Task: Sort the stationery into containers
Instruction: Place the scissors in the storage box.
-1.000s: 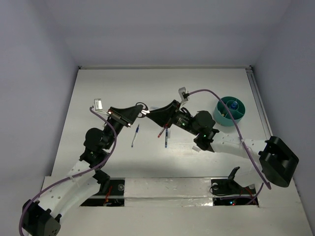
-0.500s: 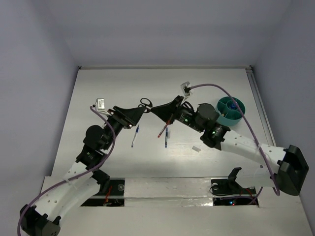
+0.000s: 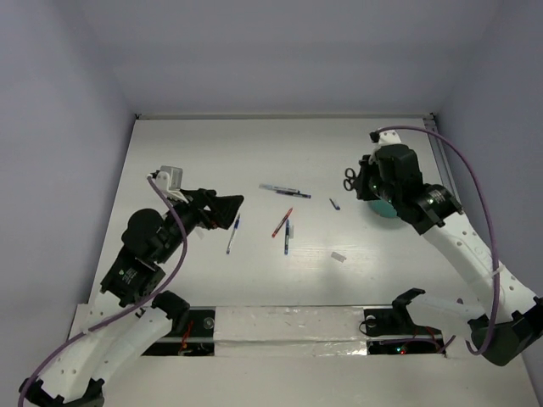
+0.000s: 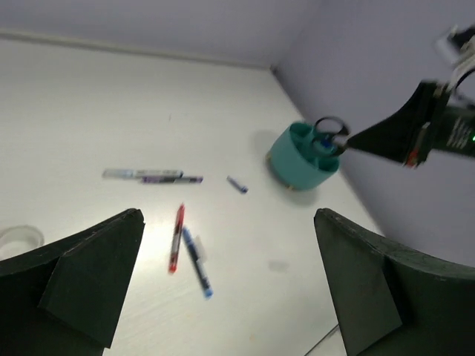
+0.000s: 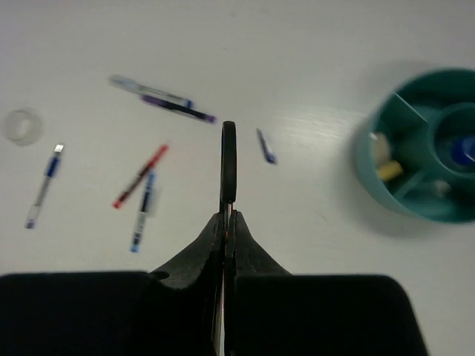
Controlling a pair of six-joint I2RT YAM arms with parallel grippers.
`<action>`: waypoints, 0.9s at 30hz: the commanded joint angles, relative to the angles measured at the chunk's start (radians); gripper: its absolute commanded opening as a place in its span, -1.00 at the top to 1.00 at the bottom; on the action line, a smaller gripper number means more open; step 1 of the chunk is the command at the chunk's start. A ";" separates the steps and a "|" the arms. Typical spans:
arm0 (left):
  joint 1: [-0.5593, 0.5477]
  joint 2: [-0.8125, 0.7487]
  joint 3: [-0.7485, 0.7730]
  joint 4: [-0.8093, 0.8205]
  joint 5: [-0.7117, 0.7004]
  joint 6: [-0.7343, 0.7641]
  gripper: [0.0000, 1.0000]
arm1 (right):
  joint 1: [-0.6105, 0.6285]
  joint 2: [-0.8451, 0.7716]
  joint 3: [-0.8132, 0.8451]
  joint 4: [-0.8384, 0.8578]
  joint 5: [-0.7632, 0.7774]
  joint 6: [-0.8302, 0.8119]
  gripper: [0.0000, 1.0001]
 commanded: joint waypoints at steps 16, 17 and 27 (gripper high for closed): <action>-0.023 -0.175 -0.071 -0.119 0.060 0.147 -0.98 | -0.451 0.007 0.057 -0.364 0.136 0.155 1.00; -0.023 -0.180 -0.070 -0.122 0.056 0.145 -0.98 | -0.480 0.001 0.048 -0.354 0.119 0.161 1.00; -0.064 -0.211 -0.071 -0.130 0.027 0.139 -0.98 | -0.765 0.081 -0.006 -0.256 -0.106 0.264 1.00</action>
